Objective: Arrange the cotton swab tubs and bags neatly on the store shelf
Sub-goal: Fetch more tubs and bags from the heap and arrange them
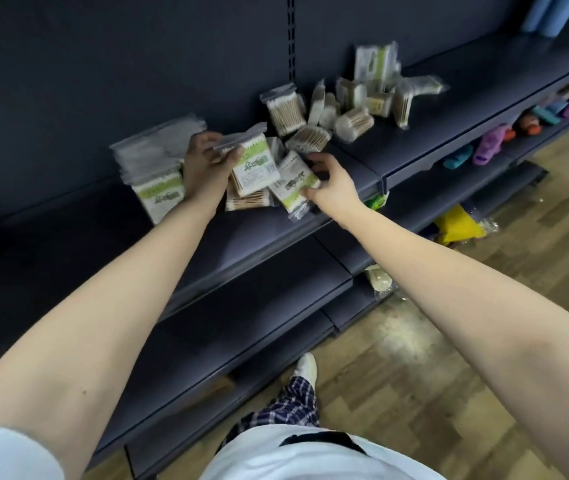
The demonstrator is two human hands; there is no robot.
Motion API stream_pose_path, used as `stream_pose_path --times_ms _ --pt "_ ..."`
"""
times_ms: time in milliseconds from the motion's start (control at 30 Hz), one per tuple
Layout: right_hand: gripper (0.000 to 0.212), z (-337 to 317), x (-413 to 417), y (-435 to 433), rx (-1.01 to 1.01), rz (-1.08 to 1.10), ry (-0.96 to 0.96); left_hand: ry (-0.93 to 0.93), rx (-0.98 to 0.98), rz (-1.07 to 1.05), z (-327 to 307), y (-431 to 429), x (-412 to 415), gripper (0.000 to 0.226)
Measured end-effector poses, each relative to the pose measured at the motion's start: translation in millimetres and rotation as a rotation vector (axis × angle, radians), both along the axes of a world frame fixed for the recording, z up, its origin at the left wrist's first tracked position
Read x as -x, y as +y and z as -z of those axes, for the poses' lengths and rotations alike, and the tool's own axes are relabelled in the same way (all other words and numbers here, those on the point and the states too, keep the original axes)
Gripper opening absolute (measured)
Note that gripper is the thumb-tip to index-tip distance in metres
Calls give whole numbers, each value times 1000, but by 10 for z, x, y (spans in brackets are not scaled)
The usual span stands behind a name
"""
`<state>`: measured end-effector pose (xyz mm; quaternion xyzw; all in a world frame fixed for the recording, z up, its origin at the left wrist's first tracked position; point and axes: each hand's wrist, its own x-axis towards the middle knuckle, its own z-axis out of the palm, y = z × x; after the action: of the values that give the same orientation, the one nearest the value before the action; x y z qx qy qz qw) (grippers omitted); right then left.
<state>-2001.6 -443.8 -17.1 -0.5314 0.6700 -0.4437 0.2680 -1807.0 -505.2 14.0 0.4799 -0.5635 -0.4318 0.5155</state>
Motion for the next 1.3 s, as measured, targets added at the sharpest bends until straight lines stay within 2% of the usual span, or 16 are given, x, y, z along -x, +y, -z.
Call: stream_pose_path --times_ms 133,200,367,500,667,833,967,1133,1300 --pt "48 -61 -85 50 31 203 -146 -46 30 7 -116 84 -281 28" --pt "40 -99 -86 58 57 233 -151 -81 76 -18 -163 79 -412 29" --pt "34 -228 -117 -30 175 187 -193 -185 148 12 -86 102 -622 28" --pt "38 -376 -345 -220 216 32 -187 -234 204 8 -66 84 -682 23" --pt "33 -361 -799 -590 222 -41 -88 -262 268 -102 -223 115 -857 16" --pt "22 -209 -1012 -656 197 -199 153 -285 246 -186 -218 77 -1165 15" --pt "34 -278 -953 -717 162 -246 231 -307 232 -201 -224 44 -1149 12" --pt "41 -285 -666 -699 145 -189 260 -404 225 -130 -200 -34 -902 12" --pt "45 -270 -439 -775 135 -156 374 -673 254 0 -131 -229 -773 21"
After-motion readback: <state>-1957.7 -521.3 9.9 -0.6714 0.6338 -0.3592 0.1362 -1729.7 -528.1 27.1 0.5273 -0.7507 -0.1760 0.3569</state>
